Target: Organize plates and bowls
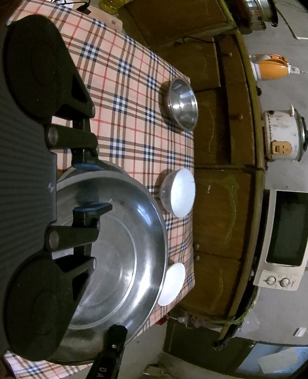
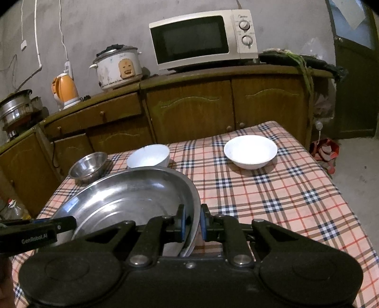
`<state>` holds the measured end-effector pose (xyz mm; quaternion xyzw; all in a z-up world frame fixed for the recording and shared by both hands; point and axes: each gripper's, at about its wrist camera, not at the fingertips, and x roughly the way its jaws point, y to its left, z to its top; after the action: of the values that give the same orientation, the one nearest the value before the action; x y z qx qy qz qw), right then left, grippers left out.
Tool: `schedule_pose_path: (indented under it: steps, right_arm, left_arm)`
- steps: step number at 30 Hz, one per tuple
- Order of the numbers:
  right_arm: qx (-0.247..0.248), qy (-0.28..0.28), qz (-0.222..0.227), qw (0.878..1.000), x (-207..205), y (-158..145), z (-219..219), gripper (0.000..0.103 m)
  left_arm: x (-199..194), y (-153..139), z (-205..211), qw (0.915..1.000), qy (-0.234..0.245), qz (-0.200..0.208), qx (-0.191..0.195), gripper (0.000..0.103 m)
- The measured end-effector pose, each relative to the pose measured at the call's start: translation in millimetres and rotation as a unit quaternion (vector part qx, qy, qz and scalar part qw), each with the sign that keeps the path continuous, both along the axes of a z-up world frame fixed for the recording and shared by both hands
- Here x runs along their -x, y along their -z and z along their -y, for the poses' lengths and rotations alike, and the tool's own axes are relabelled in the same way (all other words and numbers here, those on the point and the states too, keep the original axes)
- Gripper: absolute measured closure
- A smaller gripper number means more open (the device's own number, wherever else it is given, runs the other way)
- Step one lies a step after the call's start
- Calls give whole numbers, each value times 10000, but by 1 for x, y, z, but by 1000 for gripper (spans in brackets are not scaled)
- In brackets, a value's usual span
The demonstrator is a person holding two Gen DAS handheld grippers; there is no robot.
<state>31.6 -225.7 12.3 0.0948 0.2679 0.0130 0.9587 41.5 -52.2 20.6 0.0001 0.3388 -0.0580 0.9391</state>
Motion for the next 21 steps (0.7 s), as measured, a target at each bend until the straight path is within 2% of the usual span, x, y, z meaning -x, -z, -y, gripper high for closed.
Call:
schedule_pose_path:
  steps: [21]
  right_arm:
    - [-27, -180, -567, 9982, -46, 58, -19, 85]
  left_arm:
    - [-35, 51, -20, 9981, -144, -580, -121, 75]
